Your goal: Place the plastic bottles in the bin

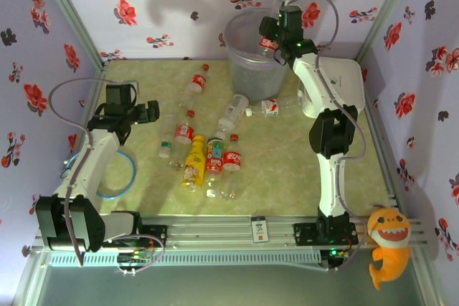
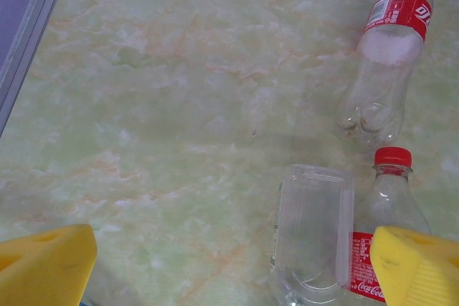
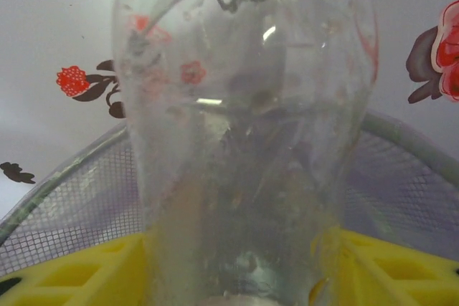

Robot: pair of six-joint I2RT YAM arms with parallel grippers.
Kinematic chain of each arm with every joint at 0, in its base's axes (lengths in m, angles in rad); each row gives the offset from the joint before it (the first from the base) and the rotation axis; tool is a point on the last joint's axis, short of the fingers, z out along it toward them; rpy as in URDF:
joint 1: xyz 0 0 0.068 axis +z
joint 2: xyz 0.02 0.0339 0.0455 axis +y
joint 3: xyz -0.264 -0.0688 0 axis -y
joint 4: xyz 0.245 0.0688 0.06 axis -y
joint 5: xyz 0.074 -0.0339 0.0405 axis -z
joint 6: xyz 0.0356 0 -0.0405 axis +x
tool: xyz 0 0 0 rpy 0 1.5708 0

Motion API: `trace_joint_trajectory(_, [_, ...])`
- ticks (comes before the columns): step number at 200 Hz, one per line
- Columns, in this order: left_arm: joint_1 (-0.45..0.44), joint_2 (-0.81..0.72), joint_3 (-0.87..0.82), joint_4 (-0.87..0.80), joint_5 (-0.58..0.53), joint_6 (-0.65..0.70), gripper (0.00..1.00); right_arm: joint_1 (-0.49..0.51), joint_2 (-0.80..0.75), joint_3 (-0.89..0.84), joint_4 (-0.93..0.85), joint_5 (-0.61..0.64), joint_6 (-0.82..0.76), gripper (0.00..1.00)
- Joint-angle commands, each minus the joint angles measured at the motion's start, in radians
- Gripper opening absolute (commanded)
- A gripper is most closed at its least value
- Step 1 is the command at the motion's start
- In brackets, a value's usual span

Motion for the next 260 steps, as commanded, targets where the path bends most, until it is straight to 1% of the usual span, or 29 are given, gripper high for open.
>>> trace_joint_trajectory(1, [-0.007,0.011,-0.010,-0.012,-0.015,0.019,0.99,0.006,0.012,-0.006,0.014,-0.020,-0.002,0.68])
trace_joint_trajectory(41, [-0.010,0.012,-0.010,-0.013,-0.017,0.020,0.99,0.006,0.020,0.031,-0.003,-0.028,-0.012,0.73])
trace_joint_trajectory(79, [-0.011,0.015,-0.010,-0.013,-0.019,0.023,0.99,0.010,0.004,0.143,-0.080,-0.020,-0.034,0.74])
trace_joint_trajectory(100, [-0.013,0.017,-0.009,-0.013,-0.019,0.023,1.00,0.010,-0.046,0.169,-0.111,-0.010,-0.041,0.75])
trace_joint_trajectory(126, [-0.014,0.017,-0.008,-0.015,-0.020,0.024,1.00,0.009,-0.151,0.129,-0.144,0.029,-0.052,0.75])
trace_joint_trajectory(140, [-0.016,0.016,-0.009,-0.017,-0.020,0.024,1.00,0.010,-0.238,0.037,-0.148,0.046,-0.054,0.76])
trace_joint_trajectory(150, [-0.017,0.014,-0.009,-0.016,-0.020,0.024,1.00,0.009,-0.326,-0.075,-0.124,0.063,-0.045,0.76])
trace_joint_trajectory(172, [-0.018,0.014,-0.007,-0.018,-0.020,0.025,1.00,0.010,-0.545,-0.409,-0.044,0.119,-0.009,0.75])
trace_joint_trajectory(186, [-0.020,0.014,-0.007,-0.018,-0.020,0.027,1.00,0.009,-0.681,-0.615,-0.008,0.165,0.040,0.74])
trace_joint_trajectory(207, [-0.020,0.016,-0.006,-0.019,-0.020,0.027,1.00,0.006,-0.839,-0.871,-0.002,0.229,0.119,0.73])
trace_joint_trajectory(218, [-0.021,0.017,-0.004,-0.021,-0.019,0.024,1.00,0.002,-0.899,-0.978,-0.005,0.271,0.175,0.73])
trace_joint_trajectory(235, [-0.025,0.017,-0.004,-0.022,-0.020,0.026,1.00,-0.012,-0.965,-1.135,0.033,0.269,0.284,0.72])
trace_joint_trajectory(251, [-0.026,0.019,-0.003,-0.022,-0.020,0.026,1.00,-0.031,-0.979,-1.244,0.110,0.243,0.380,0.68])
trace_joint_trajectory(254, [-0.026,0.018,-0.003,-0.022,-0.020,0.025,1.00,-0.037,-0.975,-1.254,0.120,0.211,0.393,0.68])
trace_joint_trajectory(260, [-0.026,0.018,-0.003,-0.024,-0.021,0.025,1.00,-0.043,-0.963,-1.275,0.136,0.193,0.422,0.68])
